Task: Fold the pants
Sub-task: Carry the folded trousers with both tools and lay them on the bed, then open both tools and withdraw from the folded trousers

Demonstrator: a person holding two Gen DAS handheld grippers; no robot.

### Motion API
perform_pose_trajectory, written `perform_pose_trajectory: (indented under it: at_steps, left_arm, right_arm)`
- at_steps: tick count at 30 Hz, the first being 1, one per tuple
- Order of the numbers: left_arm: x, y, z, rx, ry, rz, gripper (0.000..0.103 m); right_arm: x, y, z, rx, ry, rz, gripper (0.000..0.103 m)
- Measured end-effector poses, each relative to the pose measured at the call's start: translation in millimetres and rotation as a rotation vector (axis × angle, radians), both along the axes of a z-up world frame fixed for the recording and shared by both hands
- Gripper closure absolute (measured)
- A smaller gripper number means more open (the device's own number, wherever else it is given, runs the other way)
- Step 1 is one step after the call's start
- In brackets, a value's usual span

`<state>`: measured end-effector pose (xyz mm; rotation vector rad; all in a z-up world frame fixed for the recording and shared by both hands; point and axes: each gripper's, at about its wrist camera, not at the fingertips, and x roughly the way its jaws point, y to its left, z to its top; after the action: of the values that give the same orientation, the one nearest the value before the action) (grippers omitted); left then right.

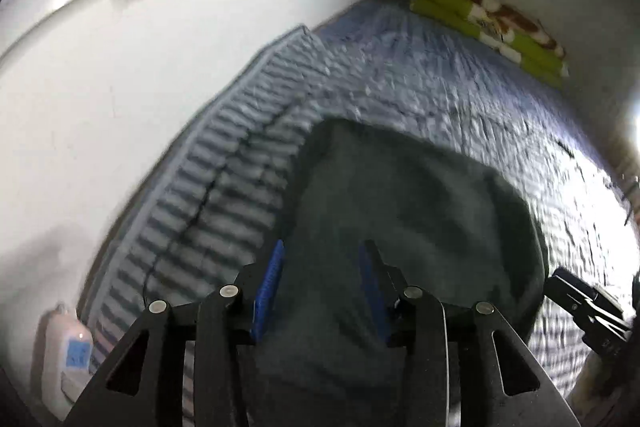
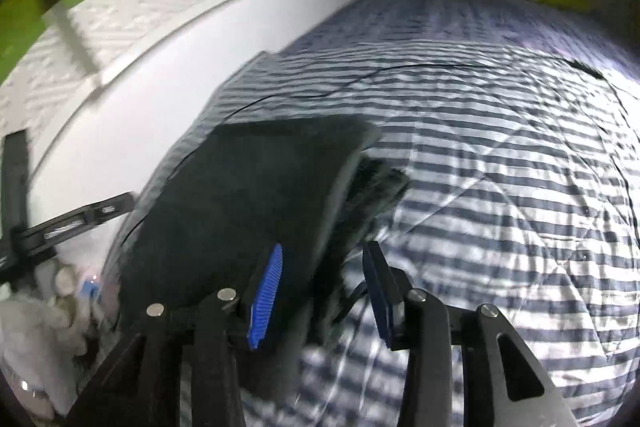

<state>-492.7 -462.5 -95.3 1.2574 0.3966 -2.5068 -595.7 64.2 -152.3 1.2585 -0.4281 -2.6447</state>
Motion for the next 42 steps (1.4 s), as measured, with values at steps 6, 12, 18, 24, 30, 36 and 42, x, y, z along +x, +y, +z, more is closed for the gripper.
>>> perform_pose_trajectory:
  at_steps: [6,12,18,24,30,36,42]
  left_arm:
    - [27,36,-36,0.046,-0.092,-0.018,0.061]
    - [65,57,-58,0.108,-0.127,0.029,0.058]
    - [118,109,-35,0.102,-0.094,0.015,0.058]
    - [179,179,37,0.062,0.016,-0.004,0.051]
    - [249,240,110,-0.023,0.104,-0.010,0.035]
    - [320,298,157,-0.078,0.178,-0.033,0.022]
    - [388,350,190,-0.173,0.238,-0.017,0.006]
  right_arm:
    - [20,-38,-13,0.083,-0.048,0.104,0.065]
    - [40,-51,-40,0.178,-0.182,0.137,0.065]
    - [92,-35,-18,0.188,-0.175,0.144,0.065]
    - [161,-21,30,0.187,-0.101,0.136,0.065]
    - [236,-8,77,0.201,-0.005,0.128,0.065]
    - [305,5,119,0.200,0.079,0.134,0.061]
    - [374,14,153,0.239,0.170,0.126,0.055]
